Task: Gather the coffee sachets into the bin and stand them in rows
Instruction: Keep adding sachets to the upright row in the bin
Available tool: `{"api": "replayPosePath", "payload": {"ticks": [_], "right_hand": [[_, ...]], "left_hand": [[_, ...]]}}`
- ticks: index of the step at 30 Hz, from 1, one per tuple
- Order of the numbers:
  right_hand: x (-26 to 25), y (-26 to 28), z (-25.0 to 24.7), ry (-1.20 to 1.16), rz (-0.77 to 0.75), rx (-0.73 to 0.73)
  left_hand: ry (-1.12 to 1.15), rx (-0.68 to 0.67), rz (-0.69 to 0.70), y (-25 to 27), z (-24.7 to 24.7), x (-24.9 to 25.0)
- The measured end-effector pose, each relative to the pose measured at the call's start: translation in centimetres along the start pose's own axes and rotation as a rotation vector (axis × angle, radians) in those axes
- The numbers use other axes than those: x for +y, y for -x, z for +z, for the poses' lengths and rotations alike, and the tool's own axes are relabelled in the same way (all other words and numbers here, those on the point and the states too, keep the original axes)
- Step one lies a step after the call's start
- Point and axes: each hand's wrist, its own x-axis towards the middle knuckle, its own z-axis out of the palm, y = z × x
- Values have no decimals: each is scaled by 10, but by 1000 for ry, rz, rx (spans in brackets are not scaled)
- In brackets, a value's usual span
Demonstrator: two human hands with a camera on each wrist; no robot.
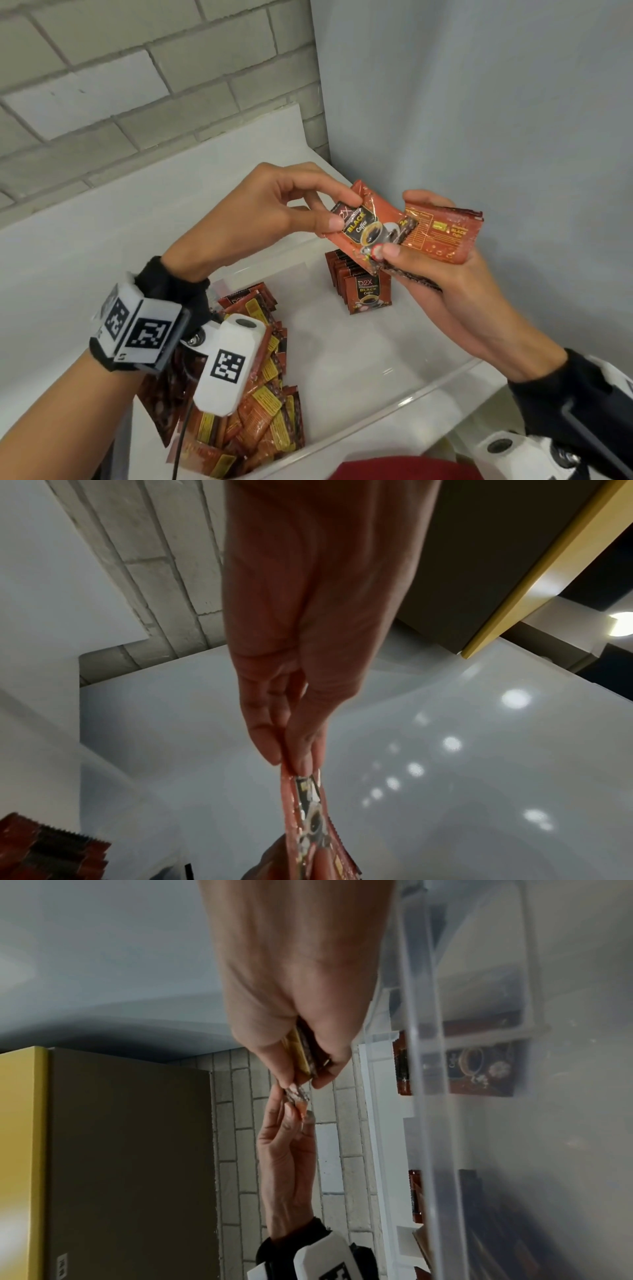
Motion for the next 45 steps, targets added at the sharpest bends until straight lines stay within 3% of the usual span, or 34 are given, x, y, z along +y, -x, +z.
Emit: {"api": "replayPosePath", "payload": {"ticks": [3, 8, 12, 16, 20, 28, 40, 45], "right_hand": [[0, -1, 1, -47, -32, 38], [-1, -3, -3, -73, -122, 228], [-1, -2, -2, -49, -121, 217], [-1, -2, -3, -42, -114, 194], [-1, -1, -3, -26, -101, 193], [0, -2, -3, -4, -77, 193], [-2, -3, -2, -39, -44, 209], [-2, -2, -1, -59, -8, 210]], "left_hand": [[-30, -53, 30, 0, -7, 3], [-167, -384, 47, 4, -4, 7], [-367, -609, 41, 1, 25, -11], [-535, -700, 87, -4, 53, -34], [-596, -658, 138, -9, 67, -48], [-763, -414, 369, -15, 69, -57], [-963, -315, 324, -13, 77, -56], [-894, -280, 404, -13, 77, -60]]}}
